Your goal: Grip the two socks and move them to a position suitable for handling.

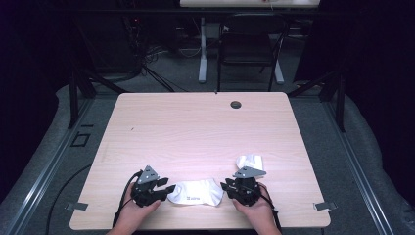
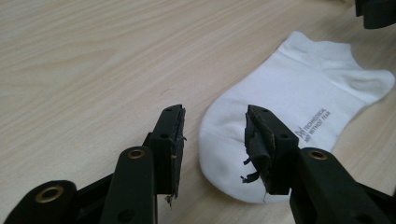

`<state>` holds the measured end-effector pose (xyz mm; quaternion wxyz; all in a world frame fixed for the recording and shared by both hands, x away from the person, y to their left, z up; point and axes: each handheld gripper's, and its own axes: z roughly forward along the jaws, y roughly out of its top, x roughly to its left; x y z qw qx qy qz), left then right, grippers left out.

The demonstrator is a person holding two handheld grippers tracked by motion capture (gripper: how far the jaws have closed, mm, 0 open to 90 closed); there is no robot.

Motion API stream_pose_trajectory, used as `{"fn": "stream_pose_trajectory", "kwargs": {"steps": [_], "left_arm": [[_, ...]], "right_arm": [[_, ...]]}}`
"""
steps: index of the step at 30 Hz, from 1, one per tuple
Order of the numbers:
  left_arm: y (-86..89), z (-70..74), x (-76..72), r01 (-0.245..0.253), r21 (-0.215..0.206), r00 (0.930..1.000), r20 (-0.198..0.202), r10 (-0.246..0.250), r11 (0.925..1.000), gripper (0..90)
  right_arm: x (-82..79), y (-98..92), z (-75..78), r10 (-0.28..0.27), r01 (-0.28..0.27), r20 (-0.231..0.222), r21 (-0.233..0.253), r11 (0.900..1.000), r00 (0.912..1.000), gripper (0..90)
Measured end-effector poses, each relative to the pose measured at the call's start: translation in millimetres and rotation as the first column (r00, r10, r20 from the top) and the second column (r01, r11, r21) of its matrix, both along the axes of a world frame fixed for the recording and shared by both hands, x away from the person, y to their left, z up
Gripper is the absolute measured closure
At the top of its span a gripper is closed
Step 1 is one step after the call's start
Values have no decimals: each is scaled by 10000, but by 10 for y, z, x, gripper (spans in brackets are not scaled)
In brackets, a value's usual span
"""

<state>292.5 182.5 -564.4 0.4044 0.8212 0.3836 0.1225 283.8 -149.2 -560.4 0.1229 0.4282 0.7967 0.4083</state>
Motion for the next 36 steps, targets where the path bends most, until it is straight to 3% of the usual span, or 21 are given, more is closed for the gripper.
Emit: {"fn": "stream_pose_trajectory", "kwargs": {"steps": [5,14,18,21,25,28,31,36], "left_arm": [[52,-5,66,-223,-105,9997,52,224,9997,538],[70,2,93,-332,-250,9994,19,333,9991,538],[77,6,101,-390,-226,9992,17,390,9990,540],[81,6,109,-388,-281,9992,1,388,9989,540],[77,3,112,-392,-273,9992,-29,391,9989,542],[76,2,114,-407,-266,9992,-37,406,9988,542],[82,5,113,-442,-324,9990,-40,441,9985,543],[92,23,112,-414,-356,9991,-8,414,9985,543]], "right_arm": [[25,-123,43,-428,442,415,-338,9985,9982,685],[76,-312,83,-1154,1186,751,-400,9921,9905,675],[110,-429,101,-1596,1630,893,-326,9861,9831,665],[155,-571,106,-2298,2316,917,-97,9728,9689,647],[218,-622,80,-2560,2572,804,-50,9663,9633,647],[245,-607,66,-2589,2604,746,-98,9655,9630,647],[285,-534,59,-2425,2434,560,-85,9699,9685,642],[319,-430,11,-2073,2115,499,-1019,9721,9770,631]]}}
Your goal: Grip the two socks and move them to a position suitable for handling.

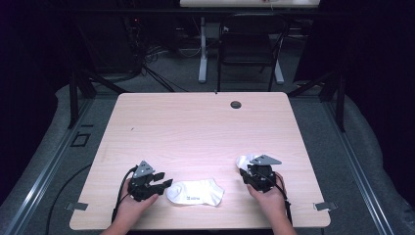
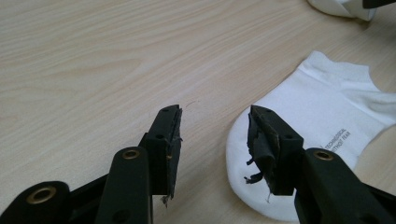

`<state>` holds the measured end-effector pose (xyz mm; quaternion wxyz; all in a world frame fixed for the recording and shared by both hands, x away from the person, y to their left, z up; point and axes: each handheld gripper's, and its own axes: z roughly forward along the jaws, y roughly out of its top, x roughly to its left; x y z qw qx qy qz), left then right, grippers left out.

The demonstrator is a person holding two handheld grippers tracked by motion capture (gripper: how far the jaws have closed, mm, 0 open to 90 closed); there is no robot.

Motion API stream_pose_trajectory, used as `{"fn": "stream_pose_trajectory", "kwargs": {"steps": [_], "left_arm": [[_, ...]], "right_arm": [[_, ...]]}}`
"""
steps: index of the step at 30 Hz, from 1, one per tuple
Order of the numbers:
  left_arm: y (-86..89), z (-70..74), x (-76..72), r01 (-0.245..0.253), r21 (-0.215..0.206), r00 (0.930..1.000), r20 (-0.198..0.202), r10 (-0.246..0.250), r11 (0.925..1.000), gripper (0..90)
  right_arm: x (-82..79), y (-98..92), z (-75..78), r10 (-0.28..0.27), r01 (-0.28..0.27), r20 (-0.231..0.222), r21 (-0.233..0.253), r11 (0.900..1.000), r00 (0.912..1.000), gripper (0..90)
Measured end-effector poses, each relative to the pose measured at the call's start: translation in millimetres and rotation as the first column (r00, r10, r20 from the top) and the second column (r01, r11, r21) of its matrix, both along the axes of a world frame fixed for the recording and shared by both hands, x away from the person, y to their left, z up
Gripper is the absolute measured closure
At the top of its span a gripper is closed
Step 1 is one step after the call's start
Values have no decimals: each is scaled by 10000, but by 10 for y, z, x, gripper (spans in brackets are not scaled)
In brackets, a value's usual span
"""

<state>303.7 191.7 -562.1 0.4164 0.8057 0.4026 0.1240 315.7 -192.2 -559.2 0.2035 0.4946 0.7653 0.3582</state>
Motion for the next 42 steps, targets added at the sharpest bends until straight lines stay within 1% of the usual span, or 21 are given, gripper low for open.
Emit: {"fn": "stream_pose_trajectory", "kwargs": {"steps": [1,2,3,4,5,7,10,12,14,17,20,21,22,23,27,29,30,35,36,37,42], "left_arm": [[1,1,-1,-5,-6,10000,-3,5,10000,543],[1,1,-1,-5,-6,10000,-3,5,10000,543],[-1,0,-2,-6,-16,10000,-19,6,10000,543],[-3,-3,0,-5,-6,10000,-27,5,10000,543],[-4,-5,3,12,19,10000,-32,-11,10000,543],[-9,-10,9,-6,0,10000,-52,6,10000,543],[-14,-13,16,-38,-67,10000,-55,38,10000,543],[-29,5,39,65,-162,9999,-152,-68,9998,543],[-44,13,43,6,-144,9999,-115,-8,9999,543],[-110,76,97,159,-129,9999,20,-159,9998,548],[-146,104,110,218,-183,9997,112,-216,9996,553],[-182,122,129,311,-40,9994,145,-310,9995,554],[-182,122,129,311,-40,9994,145,-310,9995,554],[-209,125,138,272,-22,9995,150,-272,9996,554],[-352,137,225,452,42,9988,173,-452,9990,564],[-389,136,249,513,42,9985,185,-513,9987,566],[-424,132,266,505,76,9985,206,-507,9987,572],[-556,123,326,546,42,9984,135,-546,9985,577],[-594,120,336,529,34,9985,121,-529,9986,577],[-641,122,351,592,98,9982,116,-593,9982,578],[-758,122,385,679,206,9976,140,-682,9975,578]], "right_arm": [[13,12,-25,-9,8,-47,-297,9996,10000,652],[13,12,-25,-9,8,-47,-297,9996,10000,652],[32,17,-57,-102,88,-249,-586,9982,9996,752],[40,13,-65,-137,117,-309,-663,9977,9994,794],[44,14,-64,-179,152,-384,-678,9976,9991,847],[59,26,-56,-137,117,-378,-532,9985,9992,880],[73,54,-46,-55,29,-446,-581,9983,9990,884],[84,125,-27,219,-236,-362,-478,9986,9991,886],[81,197,-8,397,-407,-299,-363,9985,9988,887],[71,327,9,780,-789,-315,-269,9965,9965,886],[72,459,17,1047,-1054,-391,-154,9943,9937,886],[73,498,19,1073,-1077,-434,-82,9941,9933,886],[73,498,19,1073,-1077,-434,-82,9941,9933,886],[80,566,15,1141,-1135,-629,134,9934,9915,886],[74,682,-16,1260,-1255,-724,117,9920,9894,885],[73,694,-19,1247,-1239,-674,171,9922,9899,885],[68,709,-4,1284,-1251,-684,511,9908,9894,885],[61,678,75,1125,-1078,-420,1008,9890,9928,886],[61,678,75,1125,-1078,-420,1008,9890,9928,886],[53,641,118,986,-949,-239,1243,9877,9948,886],[43,570,197,762,-743,-75,1465,9864,9971,886]]}}
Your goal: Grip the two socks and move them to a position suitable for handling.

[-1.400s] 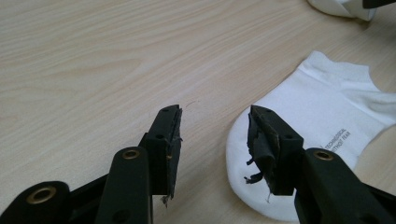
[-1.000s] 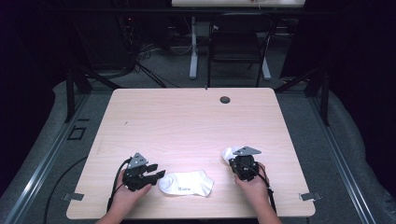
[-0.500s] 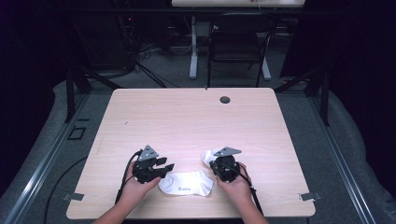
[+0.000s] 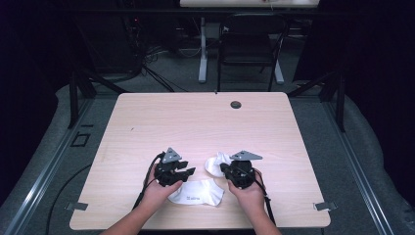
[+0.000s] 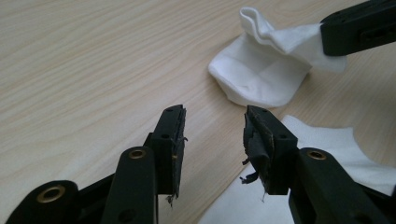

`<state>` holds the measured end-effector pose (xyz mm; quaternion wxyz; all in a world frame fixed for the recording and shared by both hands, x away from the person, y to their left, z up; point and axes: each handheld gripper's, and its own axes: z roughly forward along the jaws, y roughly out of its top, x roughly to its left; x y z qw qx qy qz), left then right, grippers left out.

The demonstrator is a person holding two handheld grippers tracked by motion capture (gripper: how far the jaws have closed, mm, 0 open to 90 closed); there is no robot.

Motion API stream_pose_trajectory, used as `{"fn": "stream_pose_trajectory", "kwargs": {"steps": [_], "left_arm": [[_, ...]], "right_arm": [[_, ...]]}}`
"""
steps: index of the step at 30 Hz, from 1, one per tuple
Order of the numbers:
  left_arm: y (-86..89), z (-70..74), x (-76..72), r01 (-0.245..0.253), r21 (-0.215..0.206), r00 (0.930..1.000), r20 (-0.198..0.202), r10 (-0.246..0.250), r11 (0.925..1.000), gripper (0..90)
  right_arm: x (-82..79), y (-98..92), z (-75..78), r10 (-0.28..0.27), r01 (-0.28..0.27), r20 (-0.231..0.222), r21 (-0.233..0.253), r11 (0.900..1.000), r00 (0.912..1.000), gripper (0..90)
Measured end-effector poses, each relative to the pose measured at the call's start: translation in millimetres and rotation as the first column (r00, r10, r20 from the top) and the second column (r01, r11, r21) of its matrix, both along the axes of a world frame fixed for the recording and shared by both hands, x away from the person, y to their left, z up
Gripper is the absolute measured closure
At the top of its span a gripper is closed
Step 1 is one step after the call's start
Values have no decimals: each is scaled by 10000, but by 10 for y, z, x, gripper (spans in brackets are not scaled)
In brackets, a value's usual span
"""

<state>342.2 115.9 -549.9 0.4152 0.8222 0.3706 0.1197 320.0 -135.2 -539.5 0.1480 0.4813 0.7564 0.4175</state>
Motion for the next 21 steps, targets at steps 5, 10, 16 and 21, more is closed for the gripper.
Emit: {"fn": "stream_pose_trajectory", "kwargs": {"steps": [5,10,16,21], "left_arm": [[-177,7,63,68,-71,10000,30,-68,10000,578],[-339,-29,122,150,41,9998,-101,-150,9999,602],[-435,-43,147,300,137,9994,188,-303,9995,783],[-485,-105,207,370,81,9992,-172,-369,9993,894]], "right_arm": [[-24,-88,78,-149,149,167,4,9999,9997,883],[-22,-147,68,-327,325,110,151,9994,9994,883],[-38,-150,33,-305,302,177,169,9994,9994,883],[-45,-182,34,-368,362,195,305,9989,9991,884]]}}
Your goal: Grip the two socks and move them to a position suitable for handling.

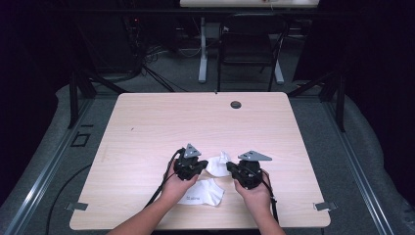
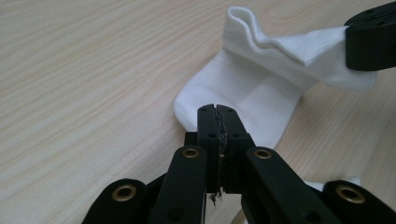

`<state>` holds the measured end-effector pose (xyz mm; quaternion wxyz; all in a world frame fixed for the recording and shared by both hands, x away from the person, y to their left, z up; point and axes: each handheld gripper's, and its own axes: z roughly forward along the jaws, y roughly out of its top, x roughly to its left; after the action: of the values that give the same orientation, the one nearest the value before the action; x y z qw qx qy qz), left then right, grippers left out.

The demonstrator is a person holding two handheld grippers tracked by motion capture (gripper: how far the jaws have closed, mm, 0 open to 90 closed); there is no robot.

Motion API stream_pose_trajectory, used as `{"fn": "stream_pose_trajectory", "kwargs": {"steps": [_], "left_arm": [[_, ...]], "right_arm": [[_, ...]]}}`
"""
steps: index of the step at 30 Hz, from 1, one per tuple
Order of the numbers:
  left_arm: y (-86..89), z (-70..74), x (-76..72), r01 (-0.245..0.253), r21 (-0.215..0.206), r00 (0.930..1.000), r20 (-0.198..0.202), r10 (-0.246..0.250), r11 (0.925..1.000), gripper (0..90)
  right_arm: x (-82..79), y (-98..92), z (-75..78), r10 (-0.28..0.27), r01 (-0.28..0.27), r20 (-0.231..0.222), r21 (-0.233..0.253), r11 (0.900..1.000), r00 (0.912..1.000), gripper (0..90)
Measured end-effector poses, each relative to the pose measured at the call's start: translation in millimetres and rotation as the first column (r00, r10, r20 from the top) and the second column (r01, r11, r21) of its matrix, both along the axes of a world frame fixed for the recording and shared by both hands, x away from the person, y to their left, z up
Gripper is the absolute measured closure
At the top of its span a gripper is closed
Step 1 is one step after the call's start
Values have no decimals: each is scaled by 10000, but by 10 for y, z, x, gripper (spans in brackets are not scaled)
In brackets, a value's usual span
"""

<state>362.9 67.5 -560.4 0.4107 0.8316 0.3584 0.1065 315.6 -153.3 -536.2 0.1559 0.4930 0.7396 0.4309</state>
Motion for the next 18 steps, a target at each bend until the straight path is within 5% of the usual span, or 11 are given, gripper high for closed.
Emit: {"fn": "stream_pose_trajectory", "kwargs": {"steps": [9,18], "left_arm": [[-36,-73,2,185,827,9998,-46,-182,9964,892],[19,-80,8,194,1043,9996,-220,-172,9944,877]], "right_arm": [[0,-61,28,-214,212,83,189,9996,9997,884],[13,-191,29,-544,544,-39,-102,9985,9985,884]]}}
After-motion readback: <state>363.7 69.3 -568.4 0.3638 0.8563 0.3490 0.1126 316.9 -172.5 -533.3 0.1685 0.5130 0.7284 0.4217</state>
